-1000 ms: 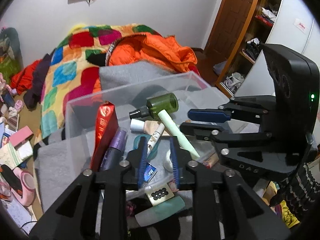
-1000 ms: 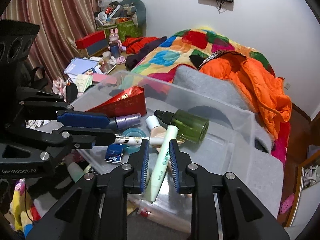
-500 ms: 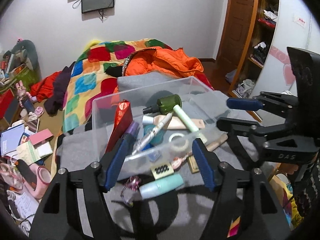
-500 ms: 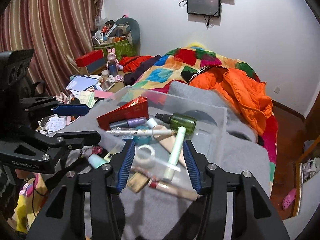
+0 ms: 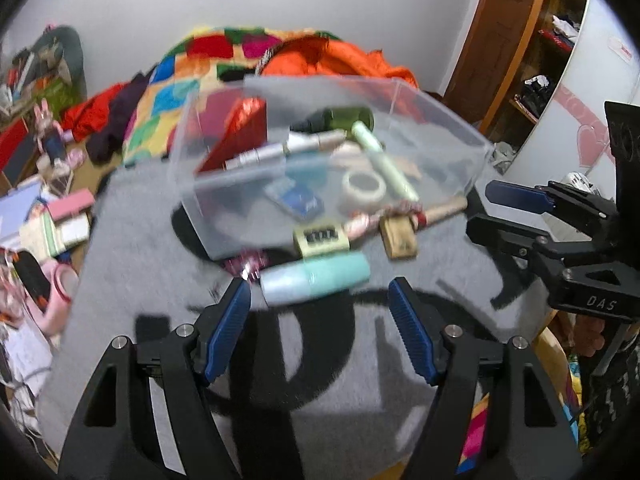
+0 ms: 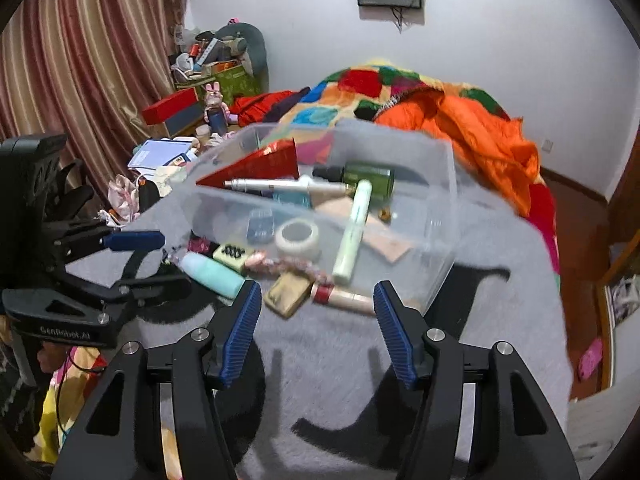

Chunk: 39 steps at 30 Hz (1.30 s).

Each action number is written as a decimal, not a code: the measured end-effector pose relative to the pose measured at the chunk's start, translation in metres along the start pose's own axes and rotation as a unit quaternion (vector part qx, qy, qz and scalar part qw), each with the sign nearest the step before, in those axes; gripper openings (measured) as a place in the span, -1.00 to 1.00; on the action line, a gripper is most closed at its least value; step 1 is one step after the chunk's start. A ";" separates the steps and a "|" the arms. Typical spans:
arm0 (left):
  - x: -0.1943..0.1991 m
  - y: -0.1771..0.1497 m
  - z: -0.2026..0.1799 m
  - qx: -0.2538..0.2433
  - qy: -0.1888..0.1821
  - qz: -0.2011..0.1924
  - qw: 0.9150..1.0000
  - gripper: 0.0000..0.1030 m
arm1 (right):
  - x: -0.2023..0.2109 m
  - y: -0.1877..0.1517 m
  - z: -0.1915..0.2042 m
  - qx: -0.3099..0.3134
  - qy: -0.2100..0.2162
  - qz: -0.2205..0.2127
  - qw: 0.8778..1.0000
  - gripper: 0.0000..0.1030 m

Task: Organize objects
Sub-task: 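Move both open tools back toward the mint bottle and wooden block, then grasp the beige wooden block with right tool while left grasps mint-green bottle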

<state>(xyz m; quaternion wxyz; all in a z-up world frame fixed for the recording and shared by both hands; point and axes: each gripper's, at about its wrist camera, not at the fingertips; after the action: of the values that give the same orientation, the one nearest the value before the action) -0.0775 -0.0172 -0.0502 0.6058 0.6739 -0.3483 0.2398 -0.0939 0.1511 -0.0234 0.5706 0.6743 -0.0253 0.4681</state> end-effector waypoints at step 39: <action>0.000 -0.030 0.019 0.007 0.028 -0.007 1.000 -0.42 | -0.066 -0.010 0.029 -0.037 -0.011 0.060 0.997 -0.49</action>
<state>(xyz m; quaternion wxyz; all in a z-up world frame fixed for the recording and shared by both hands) -0.0566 -0.0349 -0.0730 0.6121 0.6736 -0.3252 0.2567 -0.1079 0.0985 -0.0722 0.5655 0.6553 -0.0897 0.4927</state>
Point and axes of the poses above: each gripper's, at about its wrist camera, not at the fingertips, and x roughly against the way its jaws point, z to its left, y to its top, and after that the axes turned 5 degrees about -z, right-handed
